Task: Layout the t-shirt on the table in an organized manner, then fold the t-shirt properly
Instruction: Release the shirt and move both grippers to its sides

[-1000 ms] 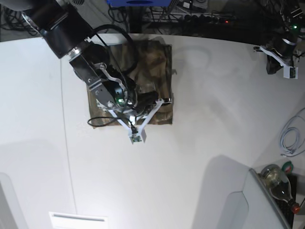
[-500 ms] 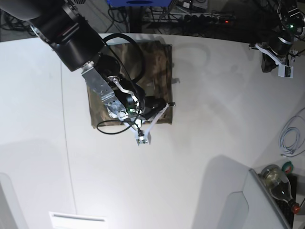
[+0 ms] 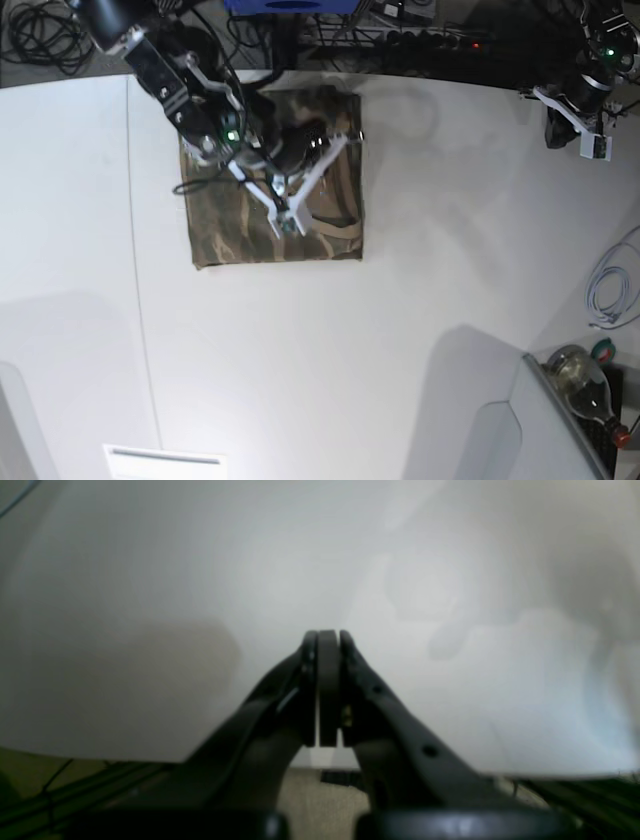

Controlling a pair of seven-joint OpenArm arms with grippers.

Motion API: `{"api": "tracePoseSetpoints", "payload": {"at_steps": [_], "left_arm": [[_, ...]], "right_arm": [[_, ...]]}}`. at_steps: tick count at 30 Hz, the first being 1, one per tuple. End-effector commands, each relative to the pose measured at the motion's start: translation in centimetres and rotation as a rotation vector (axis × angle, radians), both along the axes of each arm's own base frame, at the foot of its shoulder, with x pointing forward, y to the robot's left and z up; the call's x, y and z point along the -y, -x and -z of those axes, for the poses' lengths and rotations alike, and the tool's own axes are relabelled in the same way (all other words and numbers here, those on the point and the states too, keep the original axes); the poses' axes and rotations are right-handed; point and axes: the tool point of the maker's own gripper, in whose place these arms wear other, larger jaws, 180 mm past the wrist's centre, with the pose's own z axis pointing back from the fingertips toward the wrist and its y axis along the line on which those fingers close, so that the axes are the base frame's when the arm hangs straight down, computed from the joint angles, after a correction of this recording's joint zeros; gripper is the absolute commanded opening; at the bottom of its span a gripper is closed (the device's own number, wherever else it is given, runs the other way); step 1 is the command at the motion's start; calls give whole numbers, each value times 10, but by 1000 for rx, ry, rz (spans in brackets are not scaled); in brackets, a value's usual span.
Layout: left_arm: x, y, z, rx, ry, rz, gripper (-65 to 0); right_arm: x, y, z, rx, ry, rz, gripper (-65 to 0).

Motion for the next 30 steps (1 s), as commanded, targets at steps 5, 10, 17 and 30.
{"api": "tracePoseSetpoints", "payload": {"at_steps": [5,10,17,30], "left_arm": [[12,-12,-13,48,-1,46,-650],[11,-13,-13,49,-2,45,-650],[31,-21,-13,53,14,100,-650],[176,-45,-39,161,176,401,-650]], "right_arm": [[5,37,10,5,-3,20,-650],[12,39,19,21,54,9,-650],[8,34,46,-38,100,5,-650],[57,-8,-29,151,46,132,-650]]}}
